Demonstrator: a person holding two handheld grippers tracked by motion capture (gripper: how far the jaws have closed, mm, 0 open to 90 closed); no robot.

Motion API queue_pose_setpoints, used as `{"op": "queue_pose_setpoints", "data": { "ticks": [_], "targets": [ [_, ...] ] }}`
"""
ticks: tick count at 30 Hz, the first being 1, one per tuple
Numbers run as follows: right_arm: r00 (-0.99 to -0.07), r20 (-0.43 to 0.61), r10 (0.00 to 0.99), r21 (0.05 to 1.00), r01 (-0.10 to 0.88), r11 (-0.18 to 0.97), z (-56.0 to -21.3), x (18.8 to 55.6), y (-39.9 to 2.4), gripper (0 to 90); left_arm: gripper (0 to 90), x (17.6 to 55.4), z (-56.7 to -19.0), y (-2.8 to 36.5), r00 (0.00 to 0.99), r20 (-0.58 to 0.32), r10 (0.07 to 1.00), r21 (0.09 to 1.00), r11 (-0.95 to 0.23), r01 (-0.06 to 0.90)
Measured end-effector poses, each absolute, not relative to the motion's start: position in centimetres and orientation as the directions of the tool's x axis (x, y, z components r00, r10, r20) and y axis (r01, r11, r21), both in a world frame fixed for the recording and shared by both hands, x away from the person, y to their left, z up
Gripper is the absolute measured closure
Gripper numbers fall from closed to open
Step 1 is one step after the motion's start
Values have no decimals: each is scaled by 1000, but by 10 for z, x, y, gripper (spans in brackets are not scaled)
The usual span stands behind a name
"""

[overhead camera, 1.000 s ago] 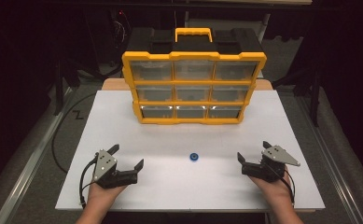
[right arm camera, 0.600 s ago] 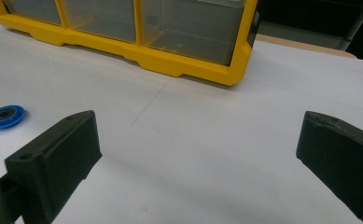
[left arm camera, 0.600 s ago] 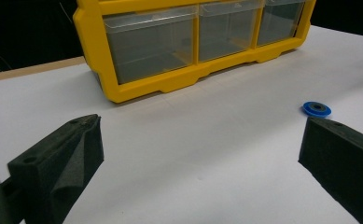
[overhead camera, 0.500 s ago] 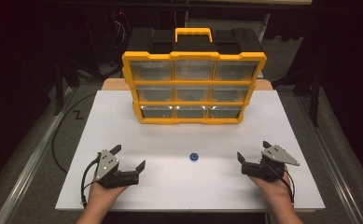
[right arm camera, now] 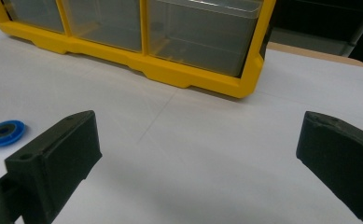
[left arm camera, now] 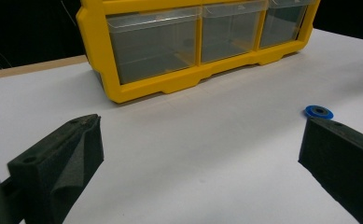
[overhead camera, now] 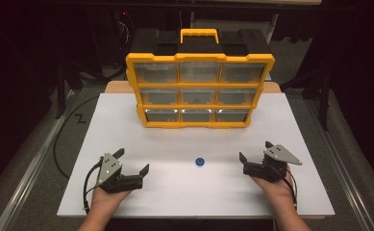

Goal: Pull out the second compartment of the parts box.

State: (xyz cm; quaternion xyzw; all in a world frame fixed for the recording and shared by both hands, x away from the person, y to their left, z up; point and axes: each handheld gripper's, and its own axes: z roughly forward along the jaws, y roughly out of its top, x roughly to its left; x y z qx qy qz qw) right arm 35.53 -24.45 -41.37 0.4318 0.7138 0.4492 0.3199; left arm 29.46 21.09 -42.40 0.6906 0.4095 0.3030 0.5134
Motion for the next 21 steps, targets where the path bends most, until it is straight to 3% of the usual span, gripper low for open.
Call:
{"op": "queue_pose_setpoints", "data": {
  "ticks": [21],
  "targets": [
    [-419,-91,903,928,294,229,-408,383,-221,9,5,297,-427,209,475,-7,880,958,-130,256]
  ]
}}
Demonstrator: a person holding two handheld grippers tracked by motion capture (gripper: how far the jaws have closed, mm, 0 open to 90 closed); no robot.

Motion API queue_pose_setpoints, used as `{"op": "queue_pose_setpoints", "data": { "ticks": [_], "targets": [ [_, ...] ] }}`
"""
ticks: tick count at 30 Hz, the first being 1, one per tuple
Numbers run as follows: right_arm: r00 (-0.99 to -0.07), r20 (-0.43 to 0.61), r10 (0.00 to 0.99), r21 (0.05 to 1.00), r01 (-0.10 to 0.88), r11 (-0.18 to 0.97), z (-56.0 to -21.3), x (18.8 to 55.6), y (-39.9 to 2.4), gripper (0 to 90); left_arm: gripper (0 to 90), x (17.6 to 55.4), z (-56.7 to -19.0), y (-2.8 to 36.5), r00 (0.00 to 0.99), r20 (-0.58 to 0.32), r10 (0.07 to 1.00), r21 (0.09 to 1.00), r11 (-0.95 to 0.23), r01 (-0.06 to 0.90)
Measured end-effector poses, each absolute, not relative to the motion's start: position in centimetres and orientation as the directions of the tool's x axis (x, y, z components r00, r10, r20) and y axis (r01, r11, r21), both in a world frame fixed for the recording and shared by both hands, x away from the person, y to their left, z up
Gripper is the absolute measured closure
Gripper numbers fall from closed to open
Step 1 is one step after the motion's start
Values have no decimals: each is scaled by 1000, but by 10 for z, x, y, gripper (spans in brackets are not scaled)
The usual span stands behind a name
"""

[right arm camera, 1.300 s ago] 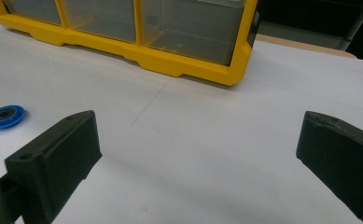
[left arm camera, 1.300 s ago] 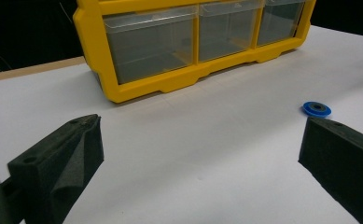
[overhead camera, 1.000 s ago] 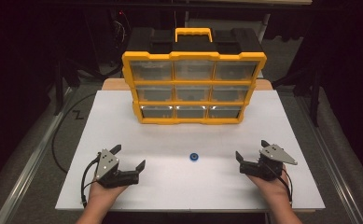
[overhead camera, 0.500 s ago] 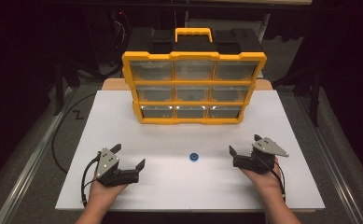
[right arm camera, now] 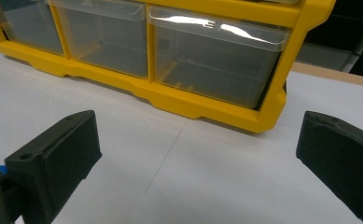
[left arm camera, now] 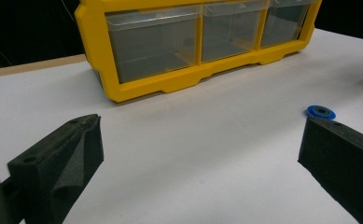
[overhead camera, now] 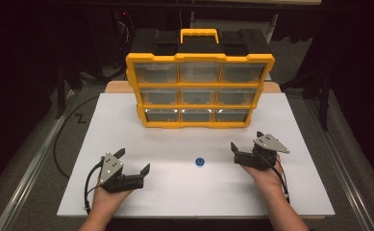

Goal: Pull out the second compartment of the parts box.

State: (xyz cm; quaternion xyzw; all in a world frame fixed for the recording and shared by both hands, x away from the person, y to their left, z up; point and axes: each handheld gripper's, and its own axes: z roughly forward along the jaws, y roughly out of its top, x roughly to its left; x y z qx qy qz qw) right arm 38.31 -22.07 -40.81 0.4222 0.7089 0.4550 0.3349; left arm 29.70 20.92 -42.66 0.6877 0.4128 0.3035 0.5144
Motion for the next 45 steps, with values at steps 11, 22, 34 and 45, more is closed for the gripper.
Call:
{"op": "queue_pose_setpoints", "data": {
  "ticks": [11,22,34,45],
  "targets": [
    [-399,-74,914,922,323,215,-408,403,-222,36,2,299,-429,217,442,-11,897,955,-122,271],
    [-381,-115,917,910,329,251,-412,409,-225,9,0,299,-431,215,459,-33,888,949,-116,293],
    [-379,-225,898,880,316,354,-414,401,-224,9,5,298,-430,213,489,-31,872,949,-128,288],
    [-372,-313,874,845,310,435,-418,395,-234,9,0,298,-430,212,466,-18,885,952,-127,278]
  ]
}}
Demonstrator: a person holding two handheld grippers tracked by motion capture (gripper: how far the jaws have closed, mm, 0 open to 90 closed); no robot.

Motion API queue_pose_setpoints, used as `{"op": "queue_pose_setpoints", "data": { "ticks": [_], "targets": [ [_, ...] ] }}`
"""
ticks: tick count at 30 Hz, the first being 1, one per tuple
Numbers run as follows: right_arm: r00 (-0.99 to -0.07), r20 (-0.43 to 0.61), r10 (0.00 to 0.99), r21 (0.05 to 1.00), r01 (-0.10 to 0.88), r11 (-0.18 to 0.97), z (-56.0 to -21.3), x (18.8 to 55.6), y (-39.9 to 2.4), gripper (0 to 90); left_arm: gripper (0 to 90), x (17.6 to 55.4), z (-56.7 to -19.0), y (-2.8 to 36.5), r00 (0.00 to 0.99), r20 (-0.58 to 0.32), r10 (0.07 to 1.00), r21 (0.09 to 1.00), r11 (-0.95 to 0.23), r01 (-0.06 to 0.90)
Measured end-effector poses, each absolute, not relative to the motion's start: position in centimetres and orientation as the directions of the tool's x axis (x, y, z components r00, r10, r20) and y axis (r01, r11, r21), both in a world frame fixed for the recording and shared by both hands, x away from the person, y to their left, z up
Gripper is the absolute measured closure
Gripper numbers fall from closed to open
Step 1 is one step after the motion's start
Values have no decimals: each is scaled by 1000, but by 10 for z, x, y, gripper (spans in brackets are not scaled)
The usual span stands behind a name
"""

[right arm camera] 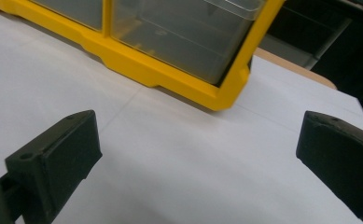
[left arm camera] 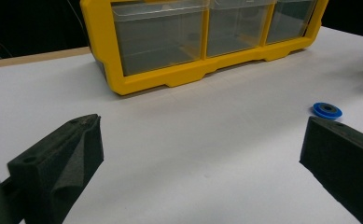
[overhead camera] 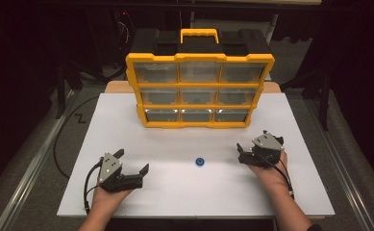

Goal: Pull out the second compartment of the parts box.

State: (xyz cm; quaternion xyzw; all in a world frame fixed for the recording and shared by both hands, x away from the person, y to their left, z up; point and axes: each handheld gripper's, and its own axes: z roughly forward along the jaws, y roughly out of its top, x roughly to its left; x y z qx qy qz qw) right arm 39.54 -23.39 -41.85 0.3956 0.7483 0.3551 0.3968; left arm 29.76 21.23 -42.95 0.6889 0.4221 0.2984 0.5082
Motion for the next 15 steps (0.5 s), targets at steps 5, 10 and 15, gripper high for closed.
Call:
{"op": "queue_pose_setpoints", "data": {
  "ticks": [5,10,15],
  "targets": [
    [-357,-341,870,835,311,455,-414,394,-239,8,0,297,-429,211,470,-10,882,951,-136,276],
    [-359,-416,835,803,285,523,-412,391,-238,8,1,297,-428,210,482,-9,876,949,-145,281],
    [-360,-479,800,775,254,578,-409,387,-235,9,0,297,-428,209,482,-9,876,948,-146,283]
  ]
}}
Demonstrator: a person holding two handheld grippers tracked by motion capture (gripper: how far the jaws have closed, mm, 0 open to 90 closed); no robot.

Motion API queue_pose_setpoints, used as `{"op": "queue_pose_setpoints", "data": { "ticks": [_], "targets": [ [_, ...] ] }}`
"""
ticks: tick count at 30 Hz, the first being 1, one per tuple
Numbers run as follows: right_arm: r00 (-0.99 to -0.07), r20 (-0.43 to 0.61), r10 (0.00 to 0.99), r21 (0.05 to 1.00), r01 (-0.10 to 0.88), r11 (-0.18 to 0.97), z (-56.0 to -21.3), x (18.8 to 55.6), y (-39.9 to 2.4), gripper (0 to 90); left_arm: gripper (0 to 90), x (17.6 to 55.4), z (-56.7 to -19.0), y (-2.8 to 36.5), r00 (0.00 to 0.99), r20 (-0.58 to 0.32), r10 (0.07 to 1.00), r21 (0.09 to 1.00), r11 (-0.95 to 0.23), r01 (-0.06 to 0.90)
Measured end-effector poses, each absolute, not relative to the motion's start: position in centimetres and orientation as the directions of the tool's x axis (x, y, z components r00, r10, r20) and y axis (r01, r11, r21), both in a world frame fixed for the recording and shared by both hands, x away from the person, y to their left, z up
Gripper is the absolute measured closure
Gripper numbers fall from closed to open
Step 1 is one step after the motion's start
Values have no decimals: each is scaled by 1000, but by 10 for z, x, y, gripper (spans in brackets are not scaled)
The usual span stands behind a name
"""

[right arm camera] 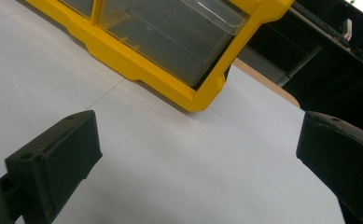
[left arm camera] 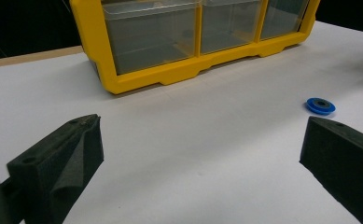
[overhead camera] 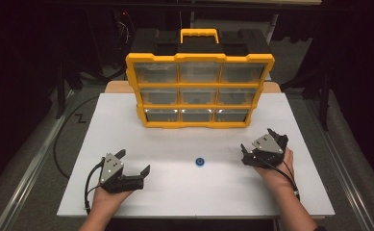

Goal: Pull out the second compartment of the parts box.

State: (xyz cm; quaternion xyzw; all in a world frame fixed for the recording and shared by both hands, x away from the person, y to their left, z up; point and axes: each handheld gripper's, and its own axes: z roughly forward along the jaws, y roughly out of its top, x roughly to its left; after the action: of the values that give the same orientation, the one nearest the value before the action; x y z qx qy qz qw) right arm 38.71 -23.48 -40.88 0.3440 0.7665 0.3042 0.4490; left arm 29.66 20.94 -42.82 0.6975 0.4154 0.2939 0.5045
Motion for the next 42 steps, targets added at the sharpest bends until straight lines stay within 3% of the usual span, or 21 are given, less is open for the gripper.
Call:
{"op": "queue_pose_setpoints", "data": {
  "ticks": [11,28,42],
  "targets": [
    [-379,-619,688,659,225,717,-413,384,-225,10,1,296,-429,208,479,4,878,950,-153,272],
    [-345,-761,550,521,180,834,-416,378,-211,18,0,295,-429,206,492,26,870,951,-172,255],
    [-316,-872,375,356,118,927,-417,373,-202,19,0,293,-429,207,485,21,874,956,-160,246]
  ]
}}
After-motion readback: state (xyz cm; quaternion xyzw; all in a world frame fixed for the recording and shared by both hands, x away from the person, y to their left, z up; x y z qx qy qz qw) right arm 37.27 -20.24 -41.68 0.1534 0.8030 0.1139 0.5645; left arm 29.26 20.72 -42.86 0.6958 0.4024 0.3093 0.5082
